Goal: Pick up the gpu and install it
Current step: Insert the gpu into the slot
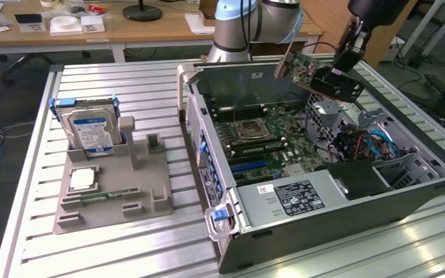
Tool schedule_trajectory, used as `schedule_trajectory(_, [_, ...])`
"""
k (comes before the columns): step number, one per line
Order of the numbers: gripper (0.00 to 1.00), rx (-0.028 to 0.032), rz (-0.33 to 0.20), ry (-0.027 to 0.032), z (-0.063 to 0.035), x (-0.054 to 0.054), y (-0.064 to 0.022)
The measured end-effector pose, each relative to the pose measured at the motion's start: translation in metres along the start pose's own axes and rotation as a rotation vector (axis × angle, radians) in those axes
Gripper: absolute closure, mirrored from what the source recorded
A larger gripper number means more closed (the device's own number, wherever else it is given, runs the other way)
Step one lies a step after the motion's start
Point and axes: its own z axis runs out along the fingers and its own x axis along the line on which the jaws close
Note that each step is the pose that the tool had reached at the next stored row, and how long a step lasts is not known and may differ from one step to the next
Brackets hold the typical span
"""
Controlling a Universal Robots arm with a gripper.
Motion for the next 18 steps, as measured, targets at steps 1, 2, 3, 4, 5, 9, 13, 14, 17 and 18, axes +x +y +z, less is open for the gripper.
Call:
schedule_trajectory(1, [0.73, 0.0013, -0.015, 0.0001, 0.0003, 0.0000, -0.0001])
schedule_trajectory(2, [0.73, 0.0026, -0.028, -0.0002, 0.0005, 0.0000, 0.0000])
schedule_trajectory(3, [0.73, 0.0032, -0.040, -0.0004, 0.0005, 0.0000, 0.0000])
schedule_trajectory(4, [0.73, 0.0034, -0.043, -0.0003, 0.0005, 0.0001, 0.0000])
schedule_trajectory(5, [0.73, 0.0035, -0.044, -0.0003, 0.0005, 0.0001, 0.0000])
schedule_trajectory(9, [0.73, 0.0034, -0.044, -0.0004, 0.0005, 0.0001, 0.0000])
schedule_trajectory(13, [0.73, 0.0039, -0.072, -0.0003, 0.0006, 0.0001, 0.0000])
schedule_trajectory(14, [0.73, 0.0040, -0.084, 0.0002, 0.0006, 0.0001, 0.0000])
schedule_trajectory(17, [0.73, 0.0039, -0.090, 0.0007, 0.0006, 0.0001, 0.0000])
schedule_trajectory(18, [0.73, 0.0039, -0.090, 0.0007, 0.0006, 0.0001, 0.0000])
